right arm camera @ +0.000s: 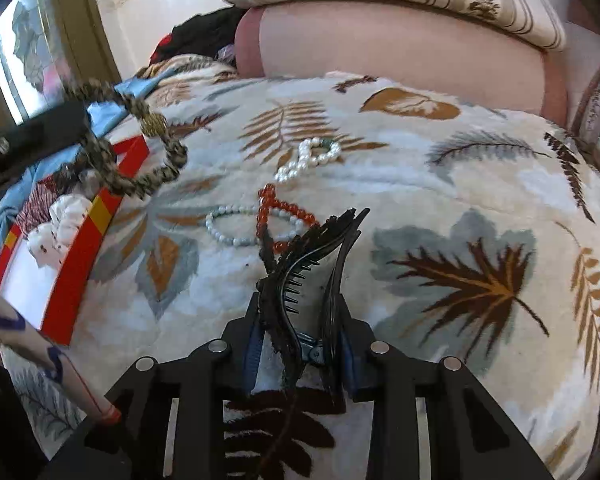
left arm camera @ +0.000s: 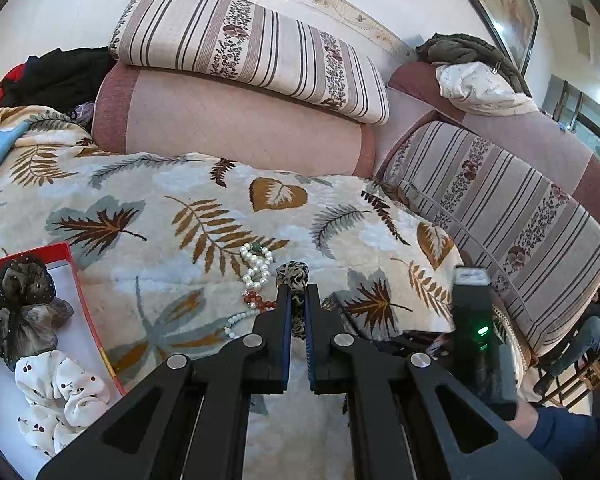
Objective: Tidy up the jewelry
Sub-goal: 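Carry the hair tie and claw clip in both tools over the tray, then open both tools to drop the claw clip and hair tie into the tray, then move both tools back over the pearl and red-bead necklace on the blanket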
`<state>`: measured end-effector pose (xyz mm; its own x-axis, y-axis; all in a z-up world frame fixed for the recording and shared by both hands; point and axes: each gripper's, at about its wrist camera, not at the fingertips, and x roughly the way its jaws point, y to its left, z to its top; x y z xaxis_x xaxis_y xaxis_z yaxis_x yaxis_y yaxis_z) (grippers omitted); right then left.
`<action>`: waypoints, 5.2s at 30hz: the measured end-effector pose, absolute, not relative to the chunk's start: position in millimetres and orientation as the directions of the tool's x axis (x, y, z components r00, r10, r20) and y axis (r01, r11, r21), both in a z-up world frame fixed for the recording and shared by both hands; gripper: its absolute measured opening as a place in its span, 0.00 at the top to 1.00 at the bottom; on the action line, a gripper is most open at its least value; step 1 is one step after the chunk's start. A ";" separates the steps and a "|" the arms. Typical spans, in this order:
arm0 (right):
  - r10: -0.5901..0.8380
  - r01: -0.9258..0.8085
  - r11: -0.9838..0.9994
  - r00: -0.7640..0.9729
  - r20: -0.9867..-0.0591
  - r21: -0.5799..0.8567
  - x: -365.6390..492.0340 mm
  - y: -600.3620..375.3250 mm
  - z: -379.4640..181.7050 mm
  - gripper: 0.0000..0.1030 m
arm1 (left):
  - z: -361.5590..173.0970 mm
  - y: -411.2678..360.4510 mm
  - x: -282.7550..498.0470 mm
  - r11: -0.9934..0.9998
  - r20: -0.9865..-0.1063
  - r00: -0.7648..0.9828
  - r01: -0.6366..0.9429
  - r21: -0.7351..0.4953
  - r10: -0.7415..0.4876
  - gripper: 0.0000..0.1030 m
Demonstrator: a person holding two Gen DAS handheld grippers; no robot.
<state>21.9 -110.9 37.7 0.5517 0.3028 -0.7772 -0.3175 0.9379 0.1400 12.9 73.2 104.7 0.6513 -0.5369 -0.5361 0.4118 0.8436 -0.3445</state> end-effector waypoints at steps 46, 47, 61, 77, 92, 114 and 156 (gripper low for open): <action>0.512 -0.433 0.855 0.622 -0.592 0.285 -62.8 -28.0 126.0 0.66 | 146.3 172.1 -73.7 0.987 -0.470 0.872 0.075 -0.141 -0.133 0.94; 0.519 -0.446 0.850 0.619 -0.590 0.279 -65.9 -20.5 128.4 0.66 | 145.1 182.2 -80.1 0.989 -0.471 0.875 0.044 -0.144 -0.107 0.94; 0.595 -0.618 0.755 0.503 -0.627 0.221 -77.1 104.8 123.9 0.66 | 103.4 272.9 -92.8 0.962 -0.553 0.806 -0.273 -0.025 0.214 0.94; 0.545 -0.587 0.781 0.477 -0.689 0.211 -50.3 129.3 87.0 0.66 | 85.9 271.2 -78.9 0.947 -0.600 0.748 -0.315 0.055 0.284 0.94; 0.535 -0.563 0.792 0.453 -0.713 0.237 -39.3 126.5 64.2 0.66 | 74.3 271.3 -71.0 0.930 -0.630 0.697 -0.346 0.121 0.341 0.94; 0.559 -0.589 0.775 0.466 -0.686 0.231 -44.2 121.7 81.4 0.58 | 83.9 267.0 -75.5 0.924 -0.579 0.732 -0.367 0.107 0.358 0.76; 0.441 -0.129 0.866 0.650 -0.619 0.482 -7.4 -187.2 92.7 0.48 | 94.3 73.3 -3.5 0.977 -0.697 0.686 0.117 -0.180 -0.210 0.54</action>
